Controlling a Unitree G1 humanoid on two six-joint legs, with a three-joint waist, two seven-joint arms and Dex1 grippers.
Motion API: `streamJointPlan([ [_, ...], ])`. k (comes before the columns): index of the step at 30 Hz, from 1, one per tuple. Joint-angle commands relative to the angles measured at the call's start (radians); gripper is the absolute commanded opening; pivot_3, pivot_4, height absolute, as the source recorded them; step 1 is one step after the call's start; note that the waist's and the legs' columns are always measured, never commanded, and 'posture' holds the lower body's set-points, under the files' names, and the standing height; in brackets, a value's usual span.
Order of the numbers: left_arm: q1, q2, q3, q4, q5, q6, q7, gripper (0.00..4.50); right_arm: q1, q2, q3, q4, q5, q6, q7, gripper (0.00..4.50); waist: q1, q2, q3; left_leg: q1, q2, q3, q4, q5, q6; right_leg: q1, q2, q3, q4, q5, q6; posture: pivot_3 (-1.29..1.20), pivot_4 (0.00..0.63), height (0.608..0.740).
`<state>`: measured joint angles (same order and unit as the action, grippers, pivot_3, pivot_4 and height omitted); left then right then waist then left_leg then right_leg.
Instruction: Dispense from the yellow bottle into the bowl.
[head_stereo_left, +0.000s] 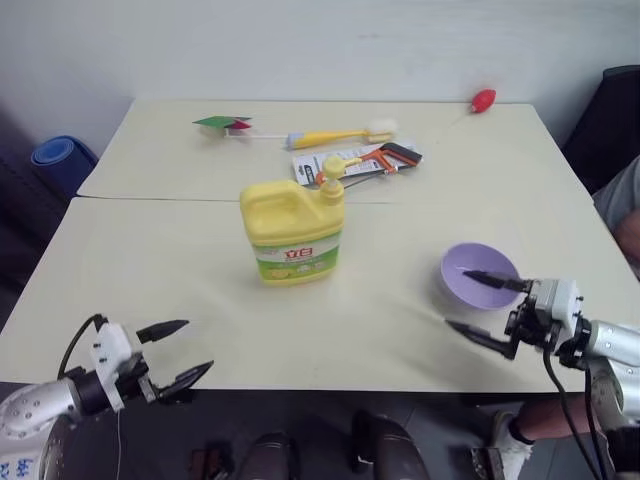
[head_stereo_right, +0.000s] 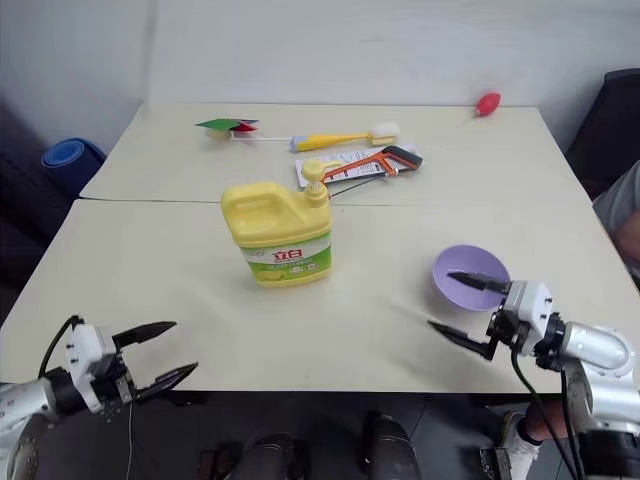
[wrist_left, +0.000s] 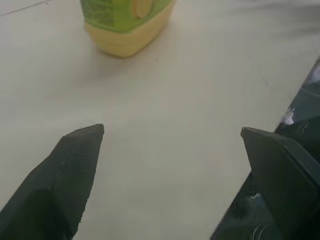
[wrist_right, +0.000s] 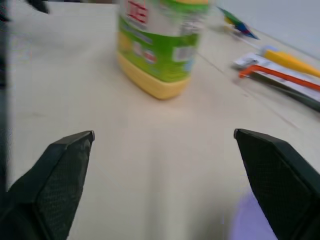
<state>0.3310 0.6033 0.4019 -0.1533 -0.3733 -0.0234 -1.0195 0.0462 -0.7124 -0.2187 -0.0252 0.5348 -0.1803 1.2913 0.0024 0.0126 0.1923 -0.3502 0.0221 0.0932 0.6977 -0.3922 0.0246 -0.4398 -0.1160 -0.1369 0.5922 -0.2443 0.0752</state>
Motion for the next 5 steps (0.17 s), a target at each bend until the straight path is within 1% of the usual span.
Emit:
streamJointPlan([
  [1, 0.036, -0.025, -0.032, -0.029, 0.069, -0.073, 0.058, 4.5, 0.098, 0.02, 0.039, -0.109, -0.001, -0.017, 0.021, 4.48, 0.005, 0.0, 0.0, 0.0, 0.0, 0.0, 0.001, 0.0, 0.001, 0.0, 0.0, 0.0, -0.001, 0.0, 0.0, 0.0, 0.15, 0.74],
  [3, 0.036, -0.05, -0.047, -0.041, 0.102, -0.09, 0.116, 4.5, 0.128, 0.06, 0.038, -0.054, -0.045, -0.077, -0.014, 4.48, 0.009, -0.002, -0.001, 0.002, 0.0, 0.002, 0.001, -0.002, 0.002, 0.001, -0.001, 0.002, -0.001, 0.0, 0.0, 0.0, 0.15, 0.74],
  [5, 0.039, -0.065, -0.057, -0.07, 0.094, -0.066, 0.148, 4.5, 0.133, 0.089, 0.022, 0.011, -0.087, -0.151, -0.044, 4.48, 0.01, -0.002, -0.001, 0.006, 0.0, 0.003, 0.001, -0.004, 0.003, 0.004, -0.001, 0.003, -0.001, 0.0, 0.0, 0.0, 0.15, 0.74],
])
